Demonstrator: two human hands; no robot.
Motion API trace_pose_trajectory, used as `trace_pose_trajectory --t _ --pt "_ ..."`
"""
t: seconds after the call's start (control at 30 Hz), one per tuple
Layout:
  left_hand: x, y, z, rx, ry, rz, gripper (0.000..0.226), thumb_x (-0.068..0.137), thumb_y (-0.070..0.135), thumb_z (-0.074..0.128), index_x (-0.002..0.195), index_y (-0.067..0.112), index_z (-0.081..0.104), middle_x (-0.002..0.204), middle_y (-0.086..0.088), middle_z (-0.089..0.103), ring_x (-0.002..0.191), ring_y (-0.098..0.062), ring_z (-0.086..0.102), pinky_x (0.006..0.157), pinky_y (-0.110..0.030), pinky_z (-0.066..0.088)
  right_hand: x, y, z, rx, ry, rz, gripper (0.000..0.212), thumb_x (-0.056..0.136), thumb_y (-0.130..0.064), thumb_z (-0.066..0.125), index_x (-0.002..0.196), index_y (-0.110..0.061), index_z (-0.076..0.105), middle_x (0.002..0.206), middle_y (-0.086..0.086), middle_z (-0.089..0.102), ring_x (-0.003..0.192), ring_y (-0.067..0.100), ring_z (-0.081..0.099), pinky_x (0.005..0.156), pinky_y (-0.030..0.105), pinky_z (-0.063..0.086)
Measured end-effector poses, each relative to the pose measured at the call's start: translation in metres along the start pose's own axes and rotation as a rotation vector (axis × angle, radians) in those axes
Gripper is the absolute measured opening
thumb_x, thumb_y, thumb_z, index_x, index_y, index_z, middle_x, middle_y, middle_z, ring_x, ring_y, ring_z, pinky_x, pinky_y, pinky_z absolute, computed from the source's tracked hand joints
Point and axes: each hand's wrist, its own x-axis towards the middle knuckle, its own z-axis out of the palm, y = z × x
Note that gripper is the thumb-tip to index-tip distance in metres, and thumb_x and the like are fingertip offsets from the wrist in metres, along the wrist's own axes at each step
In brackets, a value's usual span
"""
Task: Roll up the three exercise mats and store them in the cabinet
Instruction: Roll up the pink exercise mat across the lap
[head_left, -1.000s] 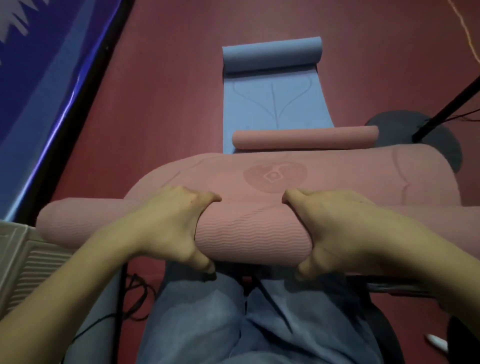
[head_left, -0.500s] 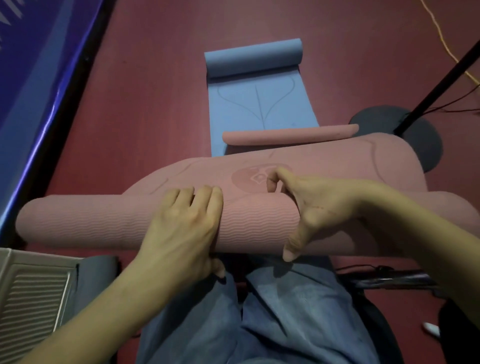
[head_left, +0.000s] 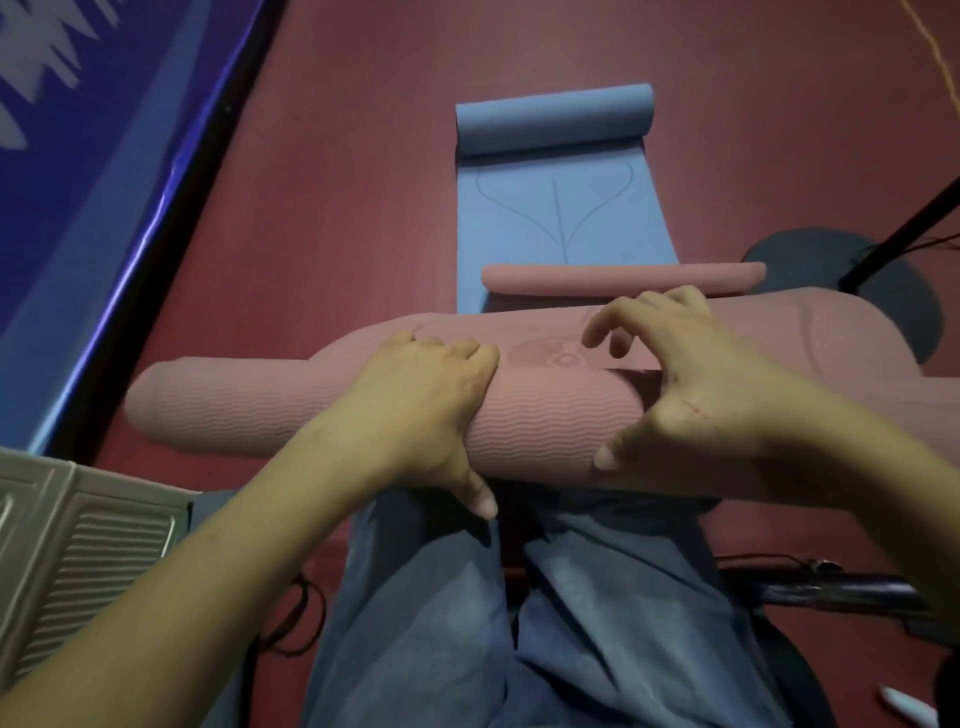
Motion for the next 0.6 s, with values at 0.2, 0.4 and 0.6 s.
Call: trace_pose_trajectory --t 0.2,0.4,0.6 --pt "0.032 -0.022 -0.020 -0.259 -0.229 -0.022 0.100 0.026 0.082 0.084 0.108 0.036 0.050 0.104 0.013 0.062 0.094 -0.017 0.061 0.088 -0.040 0.054 -0.013 -0.013 0.012 -0.098 0.229 -0.001 0.045 0.062 -0.049 0.062 0.099 -0.023 0.058 0.100 -0.004 0.050 0.098 0.026 0.049 0.086 0.041 0.047" --pt "0.048 -0.034 -0.025 -0.430 -0.368 -0.006 0.104 0.034 0.069 0.095 0.122 0.040 0.050 0.108 0.022 0.058 0.100 -0.007 0.059 0.097 -0.038 0.052 -0.033 -0.023 0.036 -0.473 0.258 0.015 0.056 0.088 -0.040 0.037 0.127 -0.007 0.058 0.123 0.014 0.059 0.109 0.038 0.056 0.097 0.051 0.045" --pt "0.047 -0.039 -0.013 -0.495 -0.240 -0.003 0.121 0.029 0.078 0.085 0.136 0.042 0.040 0.120 0.018 0.044 0.114 -0.010 0.043 0.103 -0.039 0.041 -0.020 -0.032 0.049 -0.650 0.102 0.142 0.113 0.074 -0.053 0.072 0.155 0.007 0.020 0.156 0.028 0.029 0.146 0.050 0.025 0.122 0.059 0.020"
